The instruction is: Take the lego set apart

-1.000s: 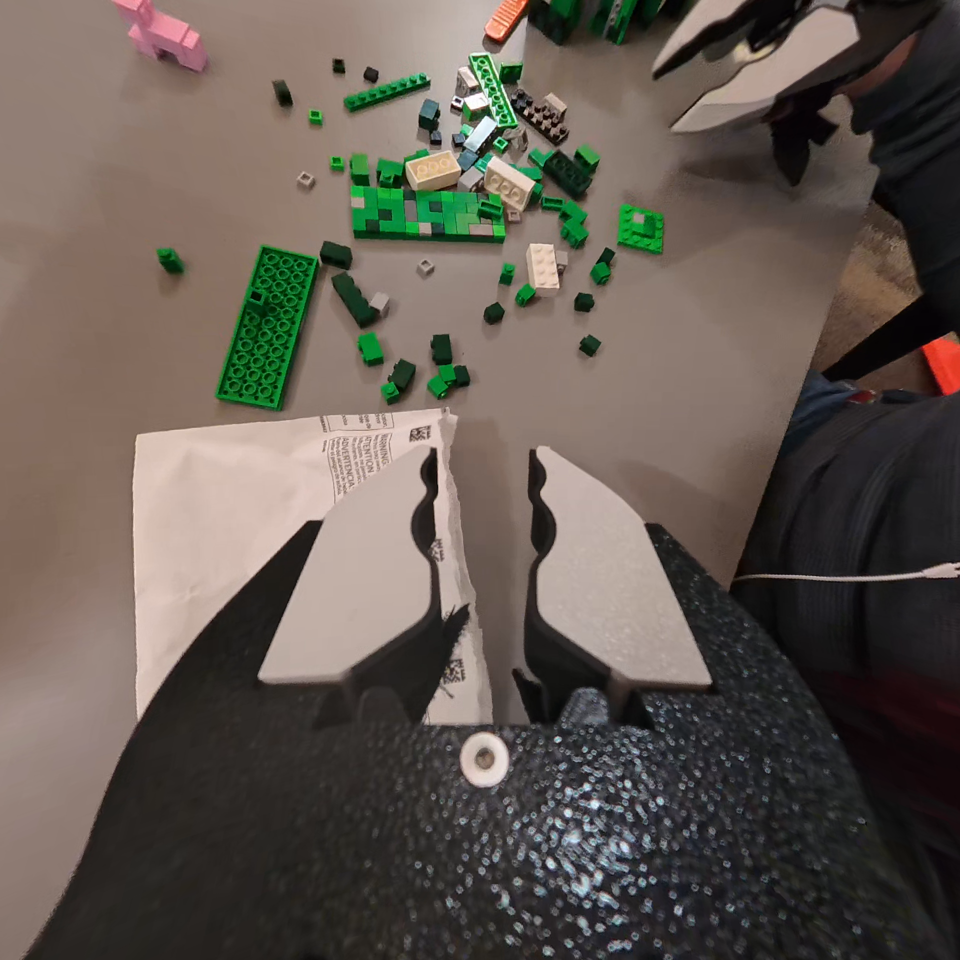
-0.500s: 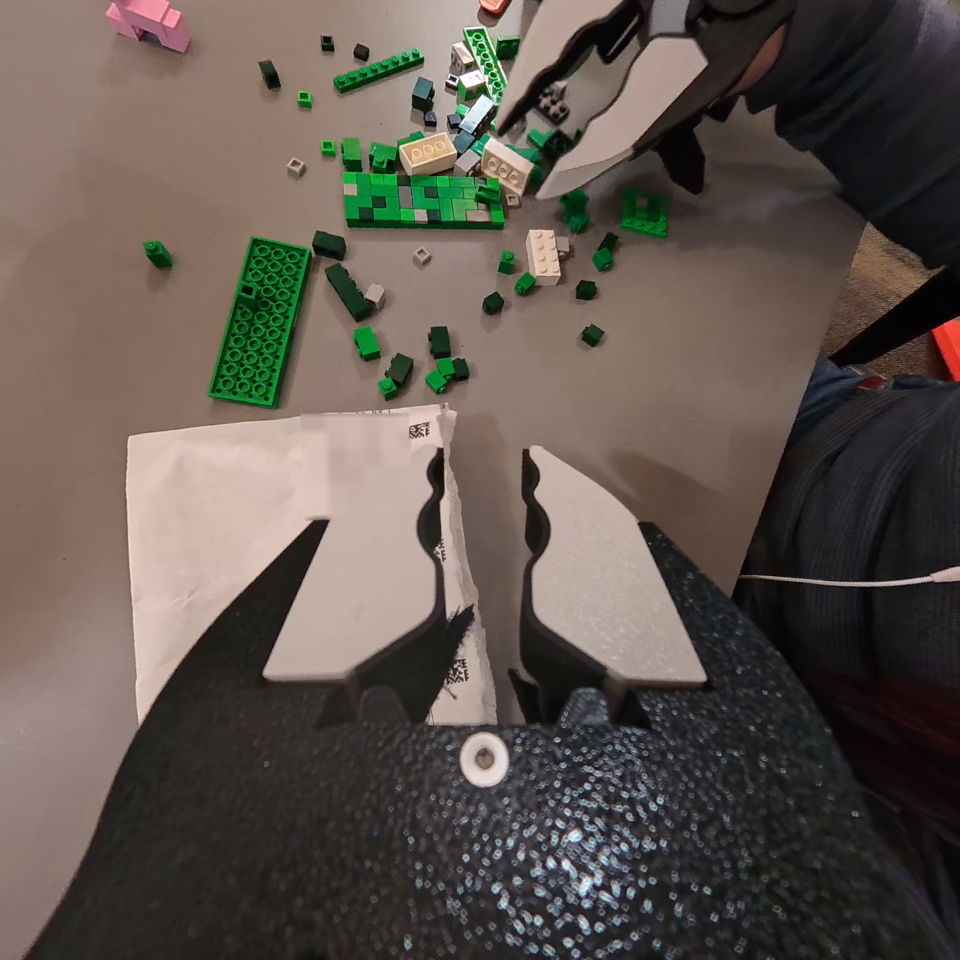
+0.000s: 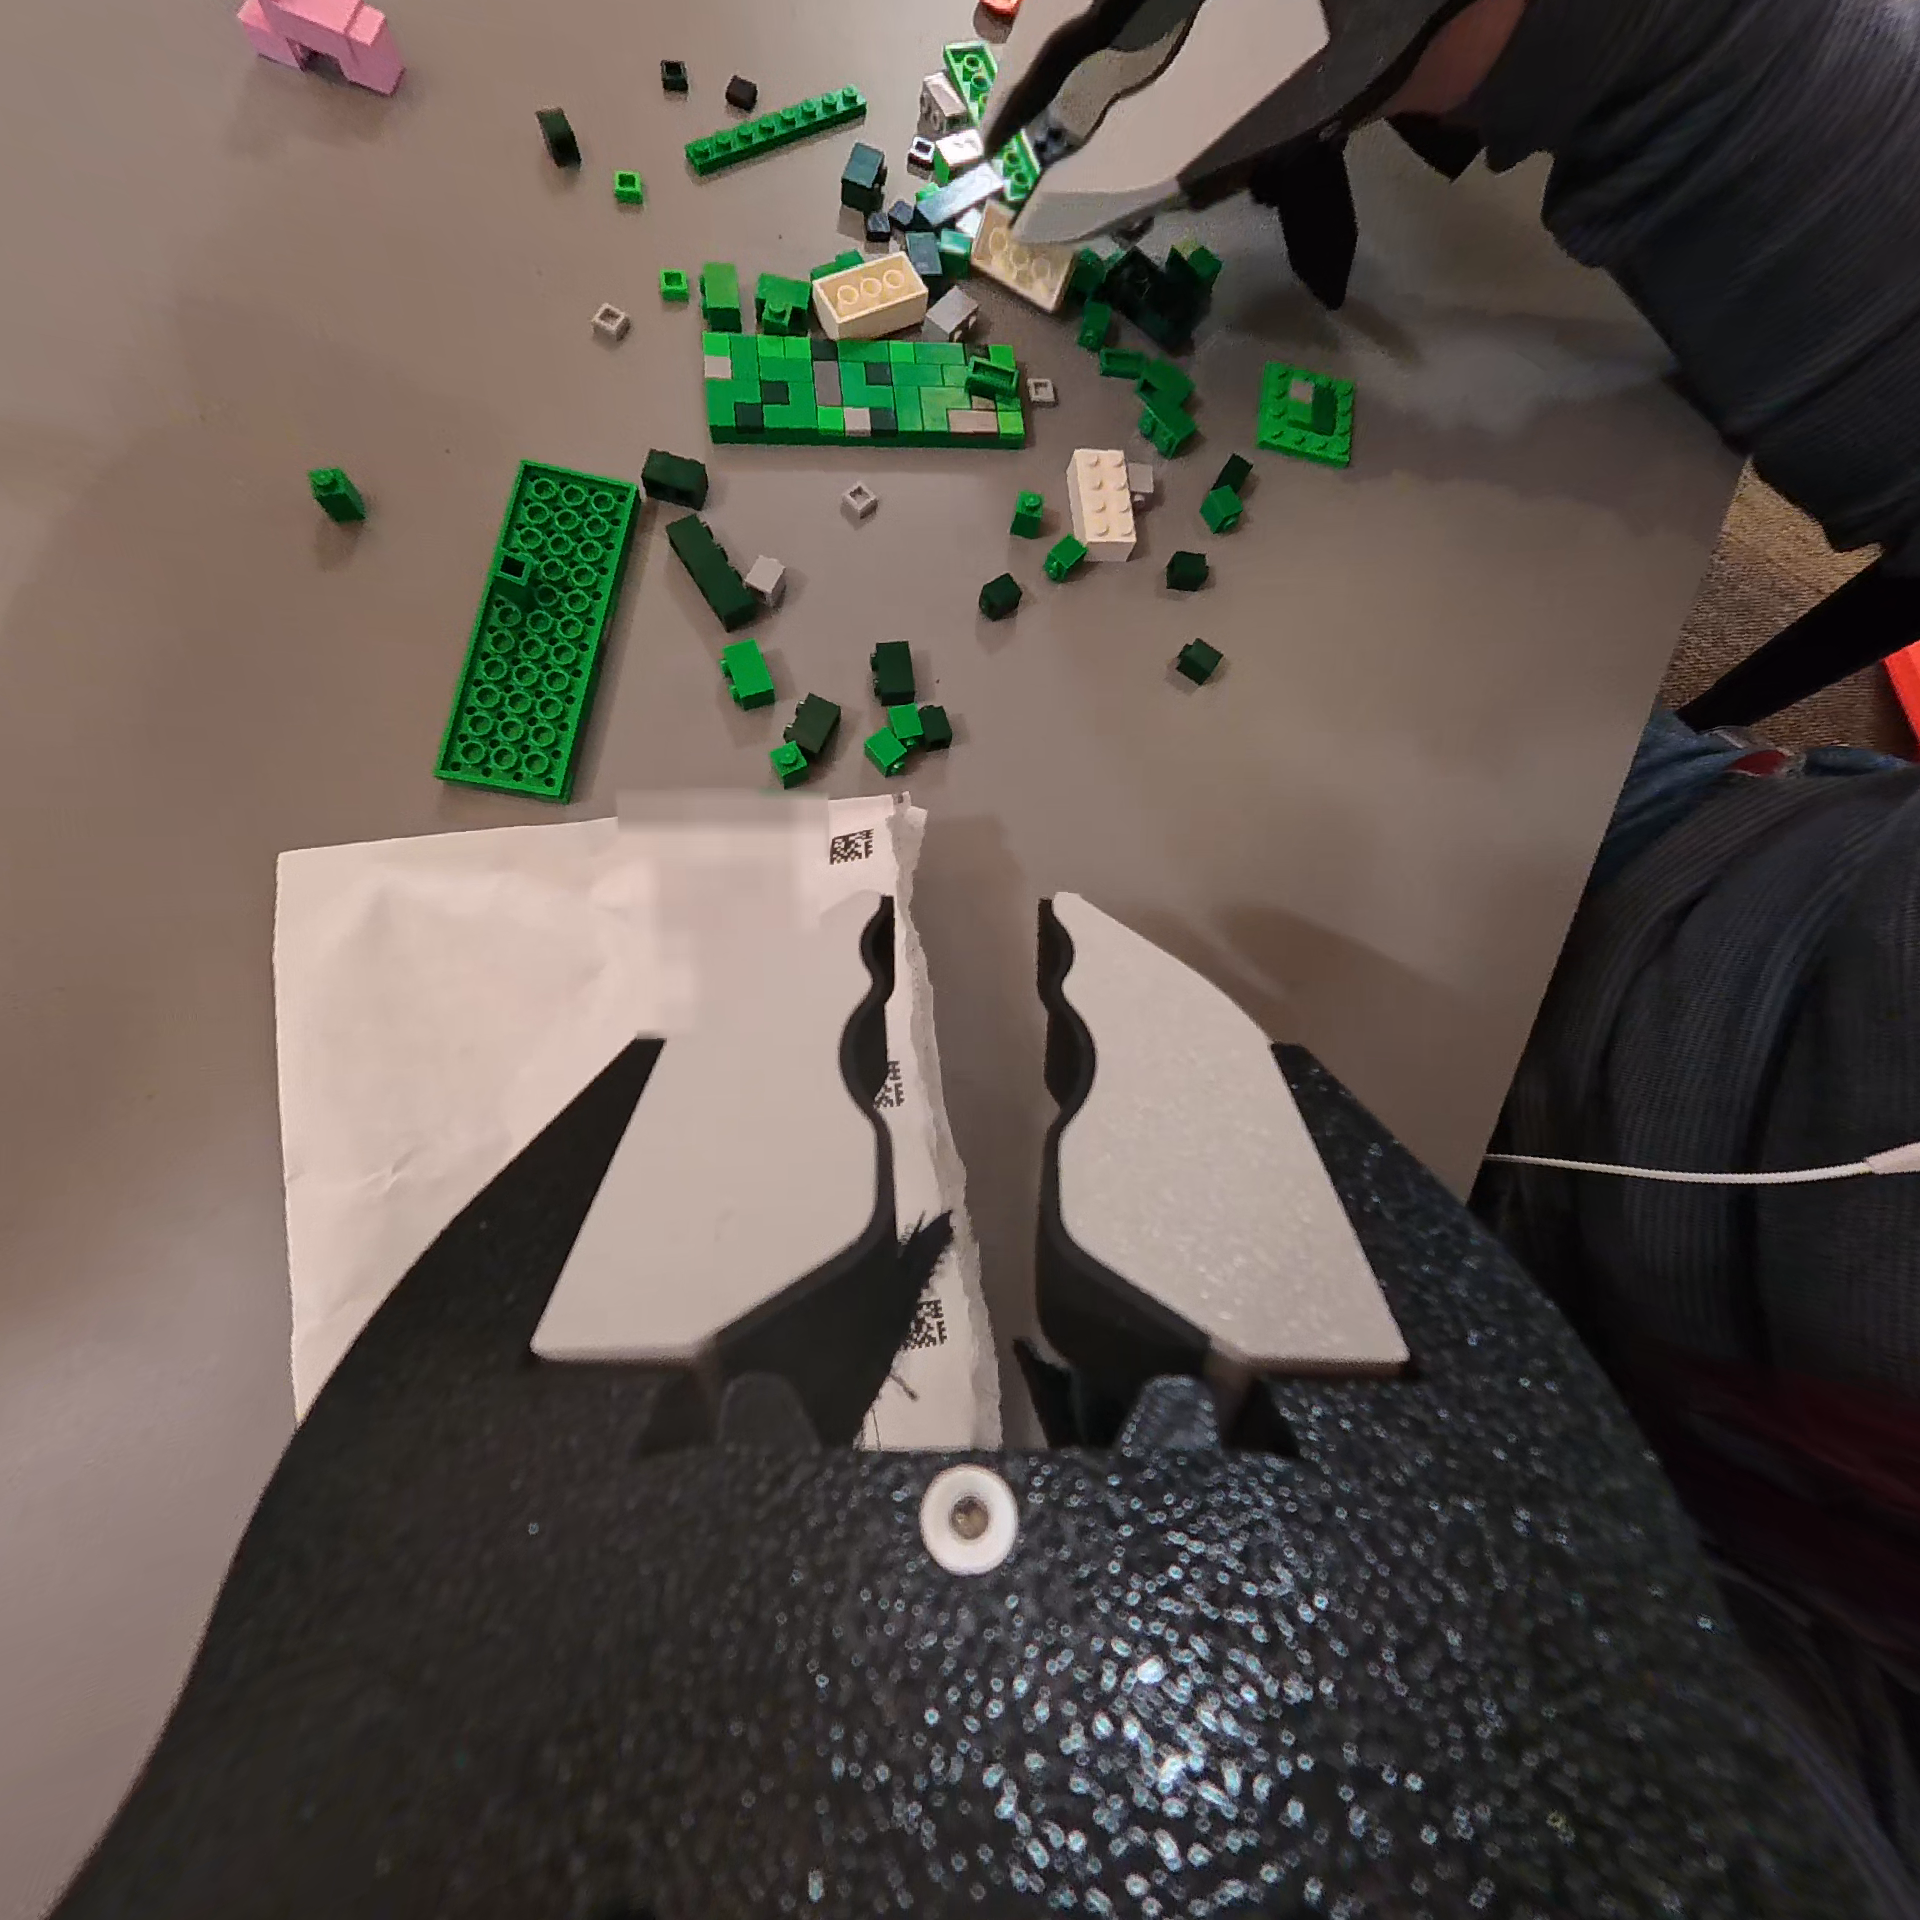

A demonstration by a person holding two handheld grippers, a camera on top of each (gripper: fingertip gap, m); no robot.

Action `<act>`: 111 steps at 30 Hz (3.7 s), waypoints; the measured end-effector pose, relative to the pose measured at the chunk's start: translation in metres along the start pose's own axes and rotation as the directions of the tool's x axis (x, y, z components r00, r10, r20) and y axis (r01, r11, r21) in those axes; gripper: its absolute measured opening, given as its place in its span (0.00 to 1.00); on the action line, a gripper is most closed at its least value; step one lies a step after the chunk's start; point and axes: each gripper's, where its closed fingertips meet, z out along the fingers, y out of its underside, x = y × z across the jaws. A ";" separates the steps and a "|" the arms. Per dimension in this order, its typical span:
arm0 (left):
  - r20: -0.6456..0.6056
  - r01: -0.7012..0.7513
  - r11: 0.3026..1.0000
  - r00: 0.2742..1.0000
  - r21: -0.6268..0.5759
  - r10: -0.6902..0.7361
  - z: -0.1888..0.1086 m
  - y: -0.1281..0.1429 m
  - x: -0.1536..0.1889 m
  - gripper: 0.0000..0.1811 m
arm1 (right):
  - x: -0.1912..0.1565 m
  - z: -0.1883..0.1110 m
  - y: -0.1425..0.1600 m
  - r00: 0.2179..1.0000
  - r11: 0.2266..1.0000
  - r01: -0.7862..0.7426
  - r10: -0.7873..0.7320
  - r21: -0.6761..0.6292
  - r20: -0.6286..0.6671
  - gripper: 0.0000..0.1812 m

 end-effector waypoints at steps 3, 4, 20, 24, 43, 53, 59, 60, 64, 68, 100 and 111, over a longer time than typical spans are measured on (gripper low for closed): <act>0.012 -0.004 1.000 1.000 0.010 0.004 -0.002 -0.001 -0.001 0.13 | -0.004 -0.006 -0.005 0.998 0.998 -0.031 0.027 0.061 0.057 0.12; 0.014 -0.004 1.000 1.000 0.013 0.003 -0.003 -0.001 -0.002 0.13 | -0.006 -0.007 -0.007 0.996 0.996 -0.039 0.033 0.076 0.084 0.12; 0.035 -0.010 1.000 0.999 0.017 0.010 -0.003 -0.003 -0.005 0.11 | -0.008 -0.017 0.012 0.992 0.995 -0.004 -0.009 0.099 0.126 0.12; 0.050 -0.027 0.999 0.998 0.020 0.026 -0.002 -0.005 -0.006 0.08 | -0.018 -0.034 -0.002 0.982 0.947 0.016 -0.076 0.320 0.175 0.12; 0.296 -0.102 0.953 0.955 0.285 0.013 -0.002 -0.060 -0.042 0.08 | -0.013 -0.048 -0.018 0.993 0.866 0.059 -0.101 0.497 0.057 0.02; 0.358 -0.087 0.995 0.931 0.045 0.065 0.061 -0.039 -0.064 0.28 | -0.049 -0.052 -0.033 0.963 0.828 0.065 -0.198 0.557 0.182 0.02; 0.443 -0.074 0.987 0.896 0.142 0.004 0.073 -0.073 -0.063 0.31 | -0.082 -0.044 -0.042 0.943 0.833 0.157 -0.285 0.531 0.169 0.03; 0.460 -0.072 0.977 0.887 0.203 -0.030 0.073 -0.084 -0.060 0.29 | -0.082 -0.044 -0.042 0.953 0.840 0.147 -0.262 0.522 0.154 0.03; 0.488 -0.081 0.919 0.863 0.386 -0.128 0.080 -0.112 -0.043 0.21 | -0.067 -0.048 -0.029 0.992 0.870 0.106 -0.128 0.482 0.012 0.03; 0.548 -0.229 0.850 0.832 0.474 -0.082 0.084 -0.126 -0.019 0.18 | -0.036 -0.079 0.003 0.988 0.884 0.030 0.045 0.467 -0.150 0.11; 0.431 -0.299 0.790 0.901 0.536 0.048 0.119 -0.127 0.025 0.18 | -0.013 -0.157 0.229 0.917 0.917 -0.400 0.399 0.009 0.016 0.09; 0.430 -0.328 0.793 0.898 0.513 0.093 0.122 -0.127 0.032 0.17 | -0.011 -0.153 0.224 0.940 0.941 -0.339 0.338 -0.018 -0.045 0.04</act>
